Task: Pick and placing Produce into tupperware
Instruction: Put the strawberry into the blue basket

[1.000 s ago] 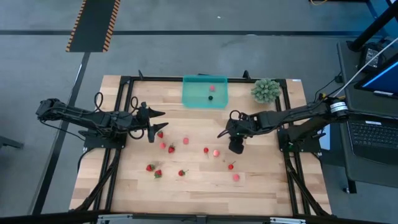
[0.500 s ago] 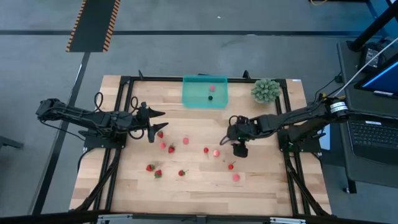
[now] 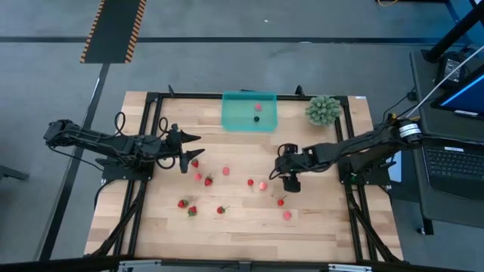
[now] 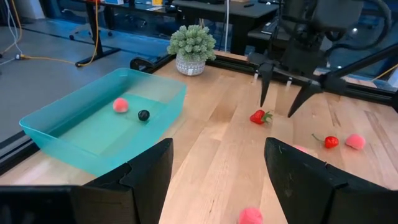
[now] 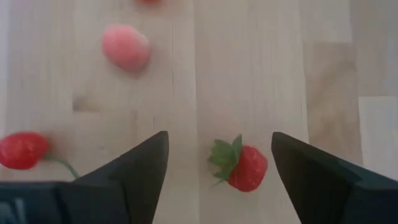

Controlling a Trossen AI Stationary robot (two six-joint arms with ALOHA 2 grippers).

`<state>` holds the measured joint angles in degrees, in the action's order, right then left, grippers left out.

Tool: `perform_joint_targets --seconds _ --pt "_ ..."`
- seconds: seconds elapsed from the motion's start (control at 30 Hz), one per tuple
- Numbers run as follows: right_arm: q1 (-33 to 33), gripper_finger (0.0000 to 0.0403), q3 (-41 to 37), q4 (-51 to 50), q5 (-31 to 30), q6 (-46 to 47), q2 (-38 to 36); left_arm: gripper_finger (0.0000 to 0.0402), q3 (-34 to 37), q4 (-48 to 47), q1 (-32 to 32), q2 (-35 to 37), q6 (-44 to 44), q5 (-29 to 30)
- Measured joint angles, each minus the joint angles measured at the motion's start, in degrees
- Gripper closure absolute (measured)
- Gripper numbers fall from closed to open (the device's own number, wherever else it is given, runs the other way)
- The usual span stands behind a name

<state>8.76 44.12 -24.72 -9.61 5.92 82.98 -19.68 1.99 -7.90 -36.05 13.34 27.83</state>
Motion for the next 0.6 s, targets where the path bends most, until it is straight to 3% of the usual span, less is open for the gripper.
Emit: perform_joint_targets --seconds 0.6 --pt "0.0 0.0119 0.06 0.23 -3.89 -7.59 6.01 0.0156 0.0 0.06 0.0 -0.02 0.0 0.01"
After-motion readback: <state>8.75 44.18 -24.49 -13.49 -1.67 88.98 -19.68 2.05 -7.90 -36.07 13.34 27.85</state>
